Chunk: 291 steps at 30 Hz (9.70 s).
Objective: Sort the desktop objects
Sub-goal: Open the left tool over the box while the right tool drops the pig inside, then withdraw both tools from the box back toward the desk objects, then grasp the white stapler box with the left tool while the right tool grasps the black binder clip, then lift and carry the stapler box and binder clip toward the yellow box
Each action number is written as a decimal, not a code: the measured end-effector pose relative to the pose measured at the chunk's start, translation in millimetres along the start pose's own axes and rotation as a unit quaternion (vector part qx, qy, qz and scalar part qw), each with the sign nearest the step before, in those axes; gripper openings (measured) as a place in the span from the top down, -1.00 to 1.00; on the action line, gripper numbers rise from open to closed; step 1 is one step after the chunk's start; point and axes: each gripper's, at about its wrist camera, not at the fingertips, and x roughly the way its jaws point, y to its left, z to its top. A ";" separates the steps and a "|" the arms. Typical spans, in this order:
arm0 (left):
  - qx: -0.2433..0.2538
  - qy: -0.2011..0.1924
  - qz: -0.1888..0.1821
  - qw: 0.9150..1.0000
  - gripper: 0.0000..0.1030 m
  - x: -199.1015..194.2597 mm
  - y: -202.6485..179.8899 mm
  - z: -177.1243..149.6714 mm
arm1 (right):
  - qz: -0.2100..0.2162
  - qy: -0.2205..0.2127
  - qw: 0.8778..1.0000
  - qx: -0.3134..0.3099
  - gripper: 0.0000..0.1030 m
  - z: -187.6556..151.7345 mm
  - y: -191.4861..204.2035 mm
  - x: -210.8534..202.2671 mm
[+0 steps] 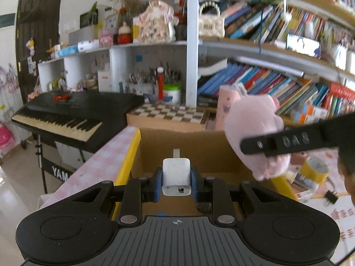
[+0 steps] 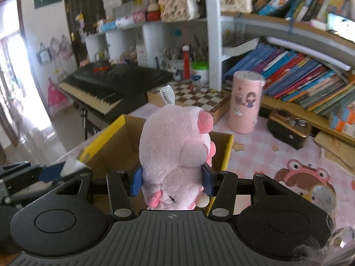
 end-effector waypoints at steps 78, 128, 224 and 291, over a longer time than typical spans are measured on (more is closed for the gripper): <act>-0.071 0.003 0.040 0.997 -0.63 -115.2 33.4 -70.5 | -0.139 -0.090 0.983 0.085 -0.59 -122.9 40.9 -121.4; 0.004 0.064 -0.083 0.995 -0.84 -132.4 -26.0 -113.9 | -0.201 0.017 0.970 0.133 -0.65 -221.0 59.2 -162.1; 0.029 0.135 0.011 0.990 -0.80 98.5 -268.1 -46.9 | -0.140 0.048 0.981 0.125 0.56 -166.6 -251.8 -81.3; -0.036 0.065 -0.053 0.996 -0.02 -55.7 -158.3 -76.9 | -0.087 0.056 0.991 0.089 0.56 -184.7 -107.8 -128.5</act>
